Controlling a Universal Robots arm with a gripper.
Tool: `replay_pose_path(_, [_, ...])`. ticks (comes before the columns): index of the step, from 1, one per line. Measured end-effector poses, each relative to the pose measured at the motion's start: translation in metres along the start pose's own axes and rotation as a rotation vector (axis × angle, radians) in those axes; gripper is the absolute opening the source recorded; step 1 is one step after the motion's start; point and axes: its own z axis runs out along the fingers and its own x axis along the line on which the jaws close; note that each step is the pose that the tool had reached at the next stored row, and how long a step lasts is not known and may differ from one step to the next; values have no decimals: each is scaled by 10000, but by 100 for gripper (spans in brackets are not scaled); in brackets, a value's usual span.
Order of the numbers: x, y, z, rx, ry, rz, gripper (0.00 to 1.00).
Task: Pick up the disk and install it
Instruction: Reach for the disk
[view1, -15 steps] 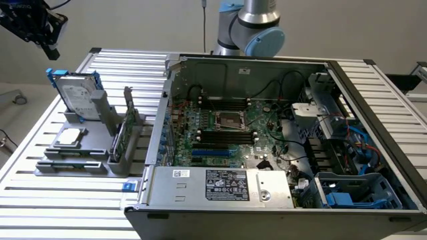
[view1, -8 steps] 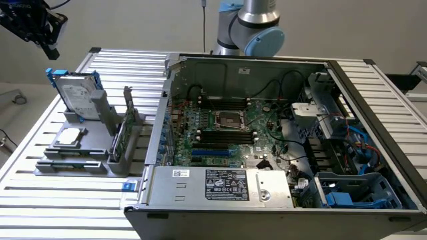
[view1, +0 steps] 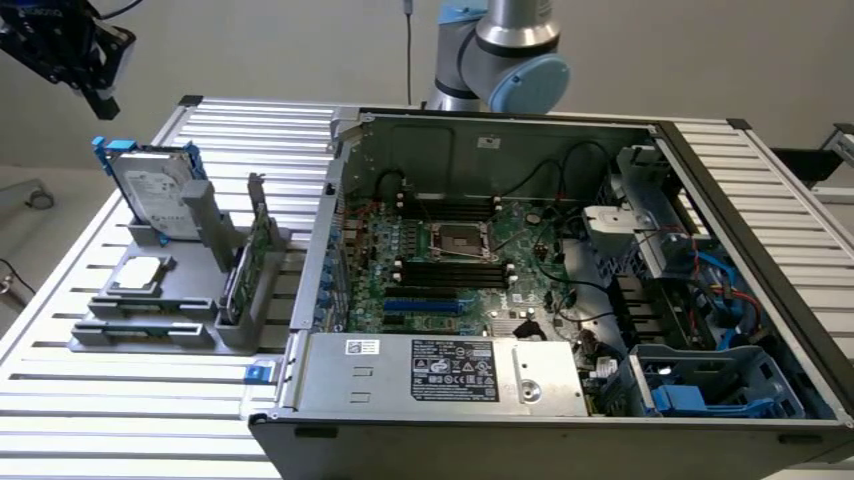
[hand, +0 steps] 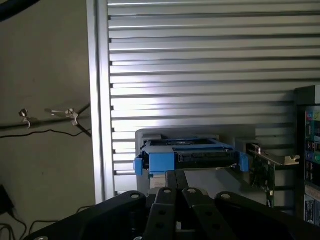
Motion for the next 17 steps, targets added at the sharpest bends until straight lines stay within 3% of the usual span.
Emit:
replay_pose_path(2, [24, 50, 6, 4, -12, -31, 11])
replay_pose_path(5, [33, 59, 23, -12, -14, -289, 11])
replay_pose_path(17, [34, 58, 85, -62, 58, -2453, 11])
